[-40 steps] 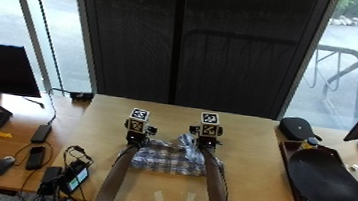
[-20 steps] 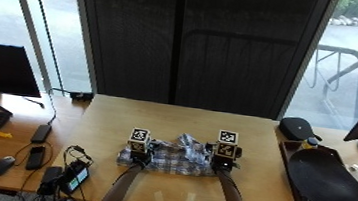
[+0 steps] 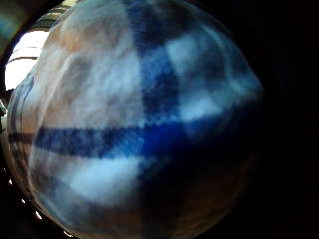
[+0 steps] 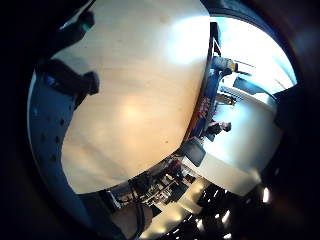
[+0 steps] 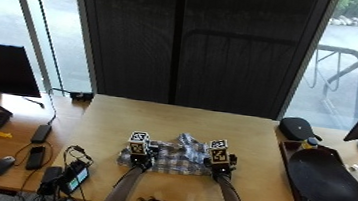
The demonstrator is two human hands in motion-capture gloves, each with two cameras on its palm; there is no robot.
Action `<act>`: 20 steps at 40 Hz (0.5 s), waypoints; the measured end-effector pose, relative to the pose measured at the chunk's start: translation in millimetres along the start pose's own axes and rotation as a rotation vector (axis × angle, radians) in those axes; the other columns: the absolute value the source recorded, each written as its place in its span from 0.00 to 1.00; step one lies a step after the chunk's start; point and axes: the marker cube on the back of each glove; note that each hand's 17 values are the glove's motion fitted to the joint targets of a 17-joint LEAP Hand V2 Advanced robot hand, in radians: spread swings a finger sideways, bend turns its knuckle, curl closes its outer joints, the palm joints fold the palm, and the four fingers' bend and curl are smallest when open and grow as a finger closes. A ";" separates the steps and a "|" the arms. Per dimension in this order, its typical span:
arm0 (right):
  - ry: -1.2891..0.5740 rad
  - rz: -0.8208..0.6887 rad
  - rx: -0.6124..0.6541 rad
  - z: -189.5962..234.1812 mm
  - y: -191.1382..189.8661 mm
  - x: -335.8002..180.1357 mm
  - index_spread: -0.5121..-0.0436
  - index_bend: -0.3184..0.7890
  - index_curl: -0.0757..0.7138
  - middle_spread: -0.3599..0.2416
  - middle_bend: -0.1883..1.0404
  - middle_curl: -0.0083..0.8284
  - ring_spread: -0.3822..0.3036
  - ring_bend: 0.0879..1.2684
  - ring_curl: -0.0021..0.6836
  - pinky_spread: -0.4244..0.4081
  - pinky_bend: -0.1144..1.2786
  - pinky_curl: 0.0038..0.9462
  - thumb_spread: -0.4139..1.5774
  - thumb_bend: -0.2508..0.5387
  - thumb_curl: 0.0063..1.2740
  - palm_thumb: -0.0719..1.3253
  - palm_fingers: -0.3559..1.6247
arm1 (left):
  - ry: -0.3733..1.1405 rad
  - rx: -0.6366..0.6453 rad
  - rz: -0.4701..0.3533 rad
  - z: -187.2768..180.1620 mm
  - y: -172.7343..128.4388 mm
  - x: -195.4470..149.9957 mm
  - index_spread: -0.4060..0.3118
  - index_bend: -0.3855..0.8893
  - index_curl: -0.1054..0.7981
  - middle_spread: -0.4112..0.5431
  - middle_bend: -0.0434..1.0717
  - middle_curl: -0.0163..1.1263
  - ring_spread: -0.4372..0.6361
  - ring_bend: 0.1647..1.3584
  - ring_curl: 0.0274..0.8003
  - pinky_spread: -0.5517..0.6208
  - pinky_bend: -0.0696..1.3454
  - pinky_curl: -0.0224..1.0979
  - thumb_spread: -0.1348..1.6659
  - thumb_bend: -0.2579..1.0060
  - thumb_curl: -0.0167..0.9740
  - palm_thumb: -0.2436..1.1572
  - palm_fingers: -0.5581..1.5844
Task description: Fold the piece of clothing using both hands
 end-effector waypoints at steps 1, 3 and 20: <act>0.007 -0.008 -0.003 -0.1 -0.6 -1.0 0.39 0.38 0.31 0.64 0.27 0.29 0.56 0.56 0.59 0.60 0.81 0.44 0.83 0.42 0.31 0.68 0.34 | 0.011 -0.018 0.004 0.0 2.4 1.8 0.40 0.45 0.56 0.55 0.19 0.31 0.76 0.24 0.42 0.78 0.38 0.29 0.93 0.18 0.19 0.30 0.31; 0.018 -0.010 0.002 -0.4 -2.3 -2.4 0.37 0.36 0.30 0.61 0.27 0.29 0.48 0.59 0.59 0.54 0.82 0.43 0.83 0.44 0.32 0.71 0.38 | 0.055 -0.049 0.039 -0.5 6.5 7.4 0.40 0.46 0.57 0.56 0.19 0.31 0.76 0.23 0.41 0.79 0.37 0.29 0.93 0.18 0.18 0.28 0.30; -0.437 -0.243 0.241 -45.1 -22.4 -23.0 0.35 0.42 0.37 0.28 0.31 0.38 0.17 0.55 0.59 0.17 0.69 0.37 0.71 0.35 0.38 0.77 0.69 | 0.304 -0.196 0.245 -2.5 23.0 34.7 0.39 0.45 0.59 0.55 0.20 0.31 0.79 0.23 0.39 0.83 0.33 0.29 0.94 0.20 0.17 0.22 0.30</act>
